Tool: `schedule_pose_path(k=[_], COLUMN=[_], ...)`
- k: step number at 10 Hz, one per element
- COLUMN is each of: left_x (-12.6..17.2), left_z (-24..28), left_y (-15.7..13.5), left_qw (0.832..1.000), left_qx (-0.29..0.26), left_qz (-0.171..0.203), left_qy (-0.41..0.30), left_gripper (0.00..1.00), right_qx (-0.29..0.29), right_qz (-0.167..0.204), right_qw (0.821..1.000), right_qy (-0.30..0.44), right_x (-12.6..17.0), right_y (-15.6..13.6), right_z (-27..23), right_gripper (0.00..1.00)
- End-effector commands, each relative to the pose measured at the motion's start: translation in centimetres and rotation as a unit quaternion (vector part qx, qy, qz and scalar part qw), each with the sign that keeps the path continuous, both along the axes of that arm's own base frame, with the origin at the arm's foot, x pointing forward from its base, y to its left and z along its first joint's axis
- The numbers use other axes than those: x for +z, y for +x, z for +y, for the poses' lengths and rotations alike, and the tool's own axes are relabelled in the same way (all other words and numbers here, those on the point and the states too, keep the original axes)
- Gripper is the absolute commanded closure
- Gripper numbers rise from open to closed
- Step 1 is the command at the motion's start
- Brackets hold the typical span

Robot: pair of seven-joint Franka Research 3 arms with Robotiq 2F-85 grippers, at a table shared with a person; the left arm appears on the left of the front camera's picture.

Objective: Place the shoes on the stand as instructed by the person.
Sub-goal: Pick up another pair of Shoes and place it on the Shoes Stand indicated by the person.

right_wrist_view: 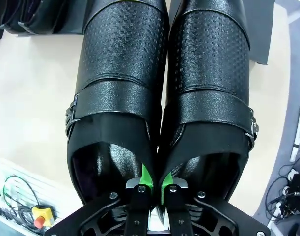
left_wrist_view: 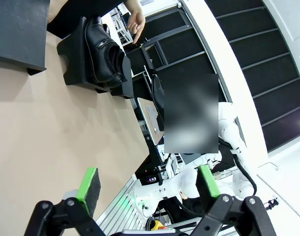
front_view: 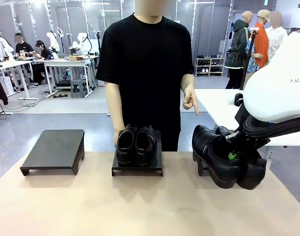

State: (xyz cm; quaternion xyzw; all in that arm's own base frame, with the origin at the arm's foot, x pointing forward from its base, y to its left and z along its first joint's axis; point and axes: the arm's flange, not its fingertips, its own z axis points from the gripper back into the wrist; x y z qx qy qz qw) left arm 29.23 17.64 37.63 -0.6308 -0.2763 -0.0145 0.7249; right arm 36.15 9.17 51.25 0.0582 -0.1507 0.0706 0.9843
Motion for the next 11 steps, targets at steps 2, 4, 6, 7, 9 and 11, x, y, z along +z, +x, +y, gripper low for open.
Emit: schedule_pose_path(k=[2, 4, 6, 7, 9, 11], left_x=[0.2, 0.2, 0.2, 0.2, 0.2, 0.2], left_z=[0.1, 0.1, 0.1, 0.1, 0.1, 0.1], left_y=[-0.3, -0.3, -0.3, -0.3, -0.3, -0.3], left_qw=[1.0, 1.0, 1.0, 1.0, 1.0, 1.0], left_qx=[-0.008, -0.008, -0.008, -0.008, -0.008, -0.008], left_qz=[-0.01, -0.01, -0.01, -0.01, -0.01, -0.01], left_qy=[0.002, 0.002, 0.002, 0.002, 0.002, 0.002], left_gripper=[0.0, 0.0, 0.0, 0.0, 0.0, 0.0], right_qx=[0.0, -0.025, -0.022, -0.027, -0.027, -0.021], right_qz=[0.0, -0.049, -0.064, -0.066, -0.065, -0.077], right_qw=[1.0, 0.998, 0.998, 0.997, 0.997, 0.996], right_qy=[0.0, -0.003, -0.011, -0.017, -0.023, -0.025], right_x=[0.0, -0.1, 0.2, 0.2, -0.3, -1.3], right_y=[0.0, 3.1, 5.6, 7.3, 10.2, 12.8], right_z=[0.0, -1.3, -2.3, -2.8, -3.6, -4.1], right_gripper=[0.93, 0.93, 0.93, 0.93, 0.93, 0.93])
